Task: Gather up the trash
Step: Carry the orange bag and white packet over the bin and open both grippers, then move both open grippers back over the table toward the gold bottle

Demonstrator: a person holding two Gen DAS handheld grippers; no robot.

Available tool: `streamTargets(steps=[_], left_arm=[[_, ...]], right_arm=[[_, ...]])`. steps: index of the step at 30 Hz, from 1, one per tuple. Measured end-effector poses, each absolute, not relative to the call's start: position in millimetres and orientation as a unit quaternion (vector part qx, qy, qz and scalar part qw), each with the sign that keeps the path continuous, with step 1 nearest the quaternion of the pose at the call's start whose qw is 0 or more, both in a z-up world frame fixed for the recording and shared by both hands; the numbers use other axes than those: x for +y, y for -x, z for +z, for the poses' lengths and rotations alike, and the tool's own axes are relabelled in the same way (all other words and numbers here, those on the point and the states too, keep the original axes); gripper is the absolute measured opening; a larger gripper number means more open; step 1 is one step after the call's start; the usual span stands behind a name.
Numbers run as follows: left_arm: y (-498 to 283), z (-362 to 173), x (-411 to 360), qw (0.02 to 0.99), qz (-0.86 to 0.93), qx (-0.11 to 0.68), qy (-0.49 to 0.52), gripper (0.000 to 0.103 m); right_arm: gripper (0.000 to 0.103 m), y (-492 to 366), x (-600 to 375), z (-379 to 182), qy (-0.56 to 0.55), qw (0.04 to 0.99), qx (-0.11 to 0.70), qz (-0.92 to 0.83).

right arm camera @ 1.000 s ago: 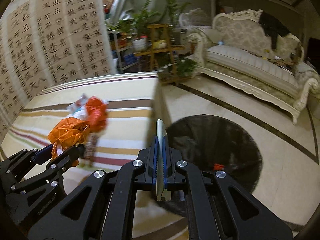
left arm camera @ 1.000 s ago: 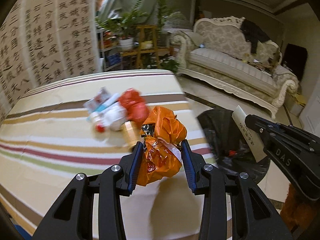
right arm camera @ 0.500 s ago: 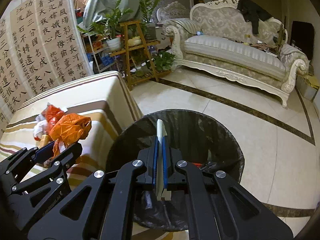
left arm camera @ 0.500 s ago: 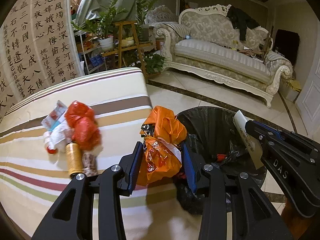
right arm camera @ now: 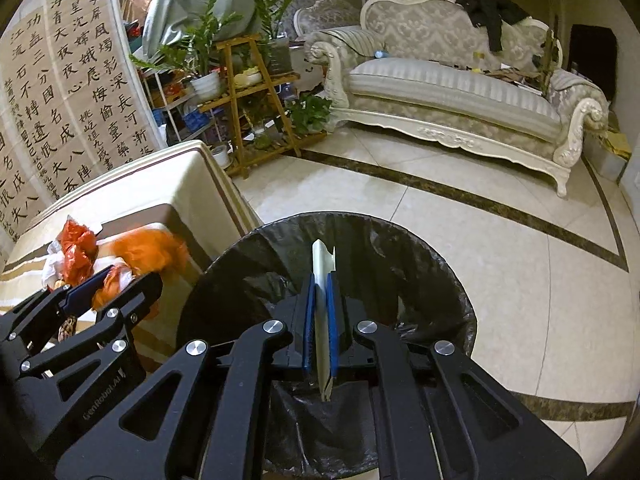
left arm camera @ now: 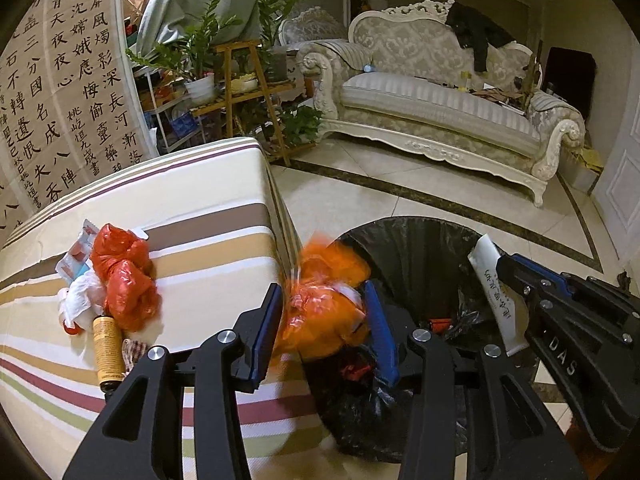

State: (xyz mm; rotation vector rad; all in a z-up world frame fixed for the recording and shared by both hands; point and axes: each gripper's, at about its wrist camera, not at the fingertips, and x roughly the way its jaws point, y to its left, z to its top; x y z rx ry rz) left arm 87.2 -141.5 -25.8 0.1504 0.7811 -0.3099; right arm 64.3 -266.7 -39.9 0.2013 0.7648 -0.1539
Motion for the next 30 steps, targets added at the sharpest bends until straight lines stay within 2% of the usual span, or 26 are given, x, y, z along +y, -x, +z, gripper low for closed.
streamTargets(steps=[2,6,7,8,9,17,30], left_arm=[[-88.0,-26.9,-142.3,0.91,-0.149,0.381,-0.074,0.045],[-89.6,-25.9,-142.4,0.91,-0.147,0.381,-0.069,0.055],[-89.7,-25.6,-141.8,0.911,-0.147,0.38,-0.069,0.056],[-89.9,-25.5,-141.9,0.911,-0.146,0.38,-0.068,0.057],[-89.5,-25.3,-141.5,0.911,-0.146,0.38,-0.068,0.058],[-85.5,-21.0,-135.3,0.914,-0.14,0.377,-0.062,0.066],[-71.5,-10.2,-86.4,0.92,-0.103,0.376,-0.048,0.066]], right_arm=[[0.007,-64.6,-269.6,-41.3,-0.102,0.919,0.372,-0.078],[0.009,-65.2,-273.4,-43.1,-0.105,0.918,0.375,-0.078],[0.013,-65.2,-273.8,-43.4,-0.106,0.917,0.375,-0.078],[0.021,-64.9,-274.3,-43.6,-0.107,0.917,0.375,-0.079],[0.024,-64.3,-274.7,-43.5,-0.108,0.918,0.374,-0.08],[0.025,-62.8,-274.1,-41.6,-0.111,0.917,0.374,-0.081],[0.026,-59.8,-243.8,-37.2,-0.103,0.919,0.376,-0.049]])
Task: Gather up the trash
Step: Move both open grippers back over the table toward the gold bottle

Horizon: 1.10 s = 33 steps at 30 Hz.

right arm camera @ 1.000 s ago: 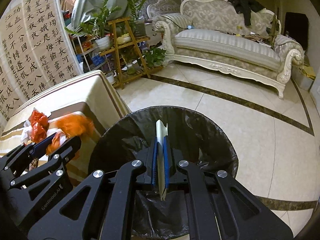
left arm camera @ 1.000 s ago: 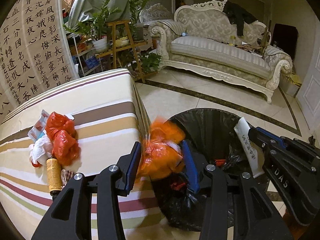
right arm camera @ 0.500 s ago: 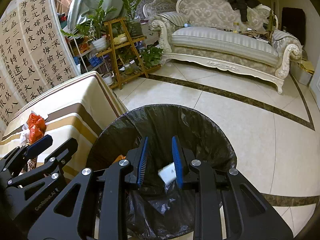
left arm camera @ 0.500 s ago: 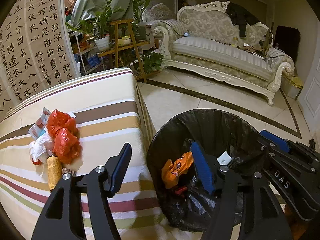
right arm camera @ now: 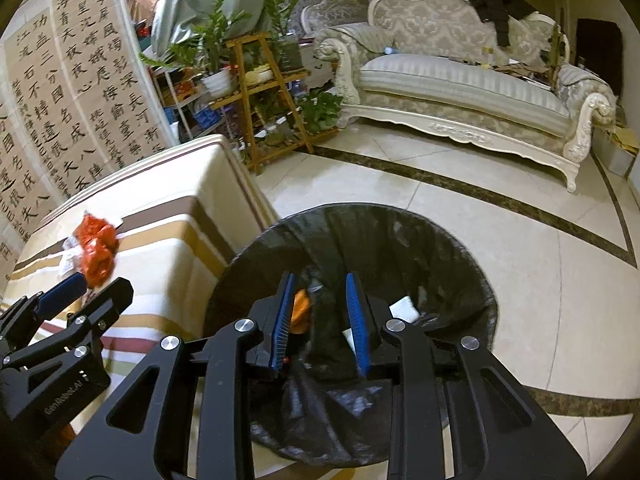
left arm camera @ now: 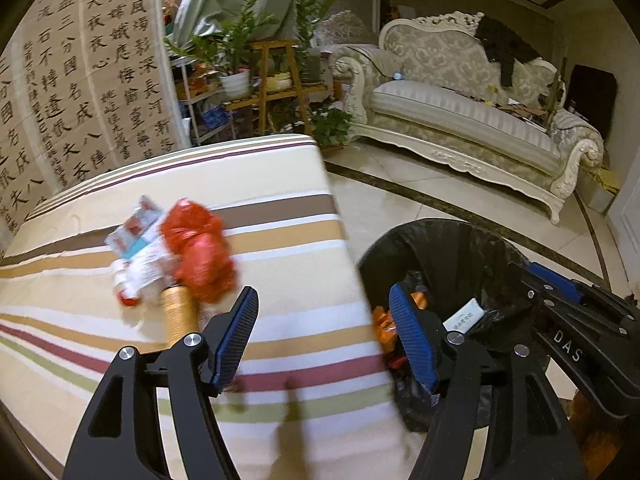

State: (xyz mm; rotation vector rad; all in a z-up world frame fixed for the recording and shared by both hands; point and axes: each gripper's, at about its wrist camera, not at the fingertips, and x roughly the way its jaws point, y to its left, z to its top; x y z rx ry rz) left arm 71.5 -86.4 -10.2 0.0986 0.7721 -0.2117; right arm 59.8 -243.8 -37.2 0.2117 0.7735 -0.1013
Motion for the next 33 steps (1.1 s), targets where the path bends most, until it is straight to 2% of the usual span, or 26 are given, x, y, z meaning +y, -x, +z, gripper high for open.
streamTargets(steps=[5,8,21,33], left_arm=[[-66.2,-6.5,-55.2,0.922,-0.076,0.377,-0.037,0.066],[-63.2,-6.0,-37.2,0.923,-0.058,0.378,-0.031,0.066],[-49.1,-11.7,50.8,0.923,0.023,0.384,0.006,0.068],[-43.9,-22.6,99.6,0.916,0.057,0.395,0.037,0.068]], right_arm=[[0.027,-58.9,-216.3,-32.9,-0.093,0.921,0.377,-0.025],[0.038,-59.0,-198.0,-30.4,-0.084,0.922,0.377,-0.011],[0.038,-65.6,-112.1,-23.6,-0.039,0.919,0.388,0.062],[0.038,-74.6,-56.1,-28.9,-0.005,0.909,0.404,0.103]])
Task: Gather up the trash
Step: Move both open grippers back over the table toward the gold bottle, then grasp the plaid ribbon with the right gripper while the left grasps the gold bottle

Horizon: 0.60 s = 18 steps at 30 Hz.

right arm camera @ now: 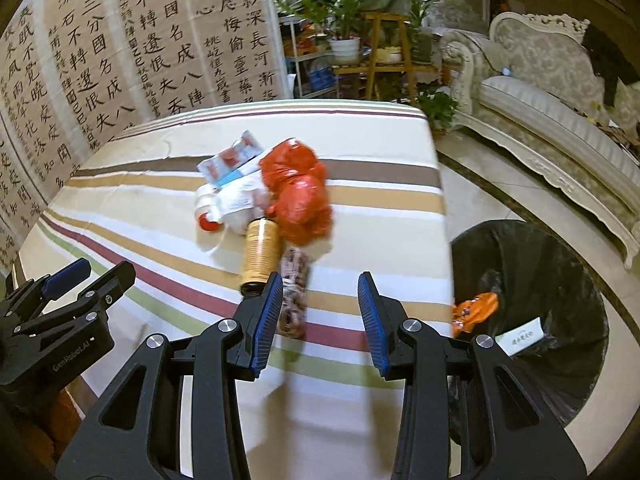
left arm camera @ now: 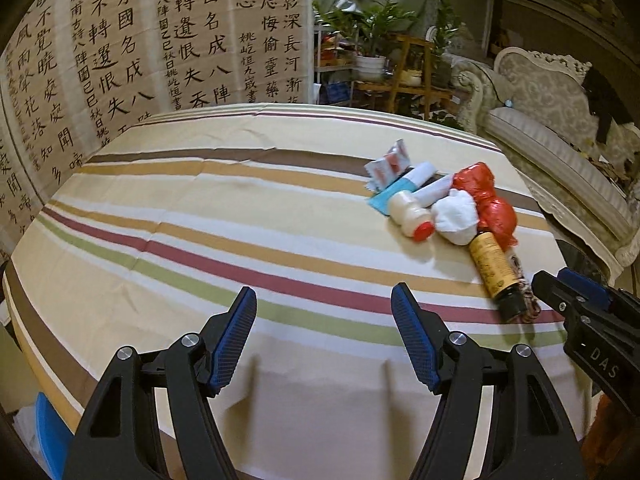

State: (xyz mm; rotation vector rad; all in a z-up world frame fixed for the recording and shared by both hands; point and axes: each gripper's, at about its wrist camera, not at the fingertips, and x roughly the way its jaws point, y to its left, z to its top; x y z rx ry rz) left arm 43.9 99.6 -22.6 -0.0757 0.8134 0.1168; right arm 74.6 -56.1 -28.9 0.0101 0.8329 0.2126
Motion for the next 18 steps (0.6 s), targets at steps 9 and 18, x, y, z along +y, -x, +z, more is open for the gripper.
streamTargets(steps=[9,18], left_arm=[[-41.2,-26.7,104.1,0.914,0.053,0.399,0.046,0.068],[-45.4,-27.3,95.7,0.914,0.042,0.402,0.042,0.068]], right_arm=[[0.038,-84.7,-37.7,-40.4,0.008,0.898,0.427,0.103],[0.018,-83.5,-34.6,-42.6,0.02,0.896,0.43,0.11]])
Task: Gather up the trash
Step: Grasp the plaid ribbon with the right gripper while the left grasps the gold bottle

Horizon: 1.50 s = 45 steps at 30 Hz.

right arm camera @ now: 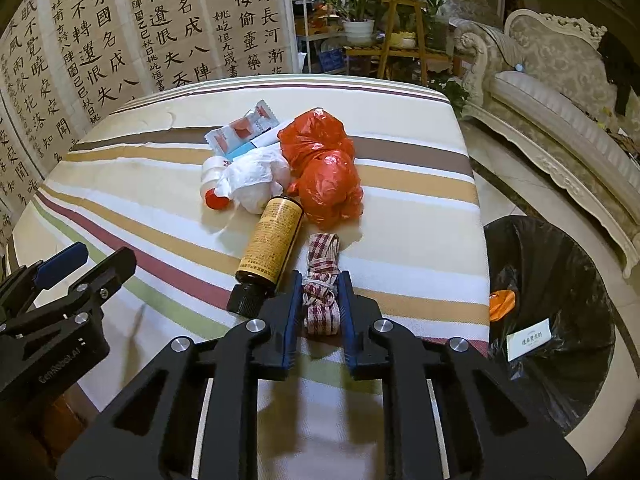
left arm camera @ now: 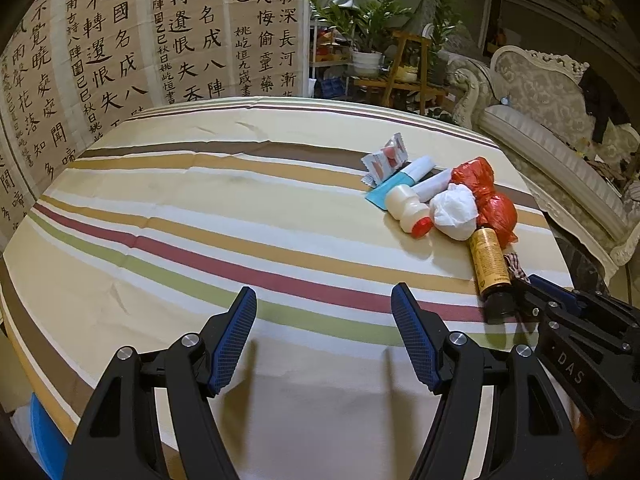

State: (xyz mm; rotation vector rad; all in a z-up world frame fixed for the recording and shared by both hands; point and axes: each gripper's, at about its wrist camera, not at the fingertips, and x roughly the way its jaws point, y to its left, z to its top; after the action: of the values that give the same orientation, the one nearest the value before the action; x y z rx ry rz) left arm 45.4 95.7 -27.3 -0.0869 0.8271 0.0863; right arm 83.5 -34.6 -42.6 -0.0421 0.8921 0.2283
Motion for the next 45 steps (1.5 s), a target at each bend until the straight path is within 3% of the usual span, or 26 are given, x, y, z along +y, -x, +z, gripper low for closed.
streamTargets(steps=[33,42,45], left_arm=[[-77.7,-30.7,8.4,0.911,-0.024,0.412,-0.003,0.068],[-82.7,-38.5,-2.2,0.904,-0.037,0.426,-0.021,0.027],[-80.6,-39.4,-2.7,0.903,-0.041,0.427,-0.022,0.025]], right_arm=[[0.018,-73.2,-125.0,-43.7,-0.038,0.908,0.414,0.057],[0.018,-74.0,-132.1,-45.0,-0.046,0.907,0.415,0.058],[0.018,-73.4,-132.3,-45.6,-0.047,0.907,0.415,0.058]])
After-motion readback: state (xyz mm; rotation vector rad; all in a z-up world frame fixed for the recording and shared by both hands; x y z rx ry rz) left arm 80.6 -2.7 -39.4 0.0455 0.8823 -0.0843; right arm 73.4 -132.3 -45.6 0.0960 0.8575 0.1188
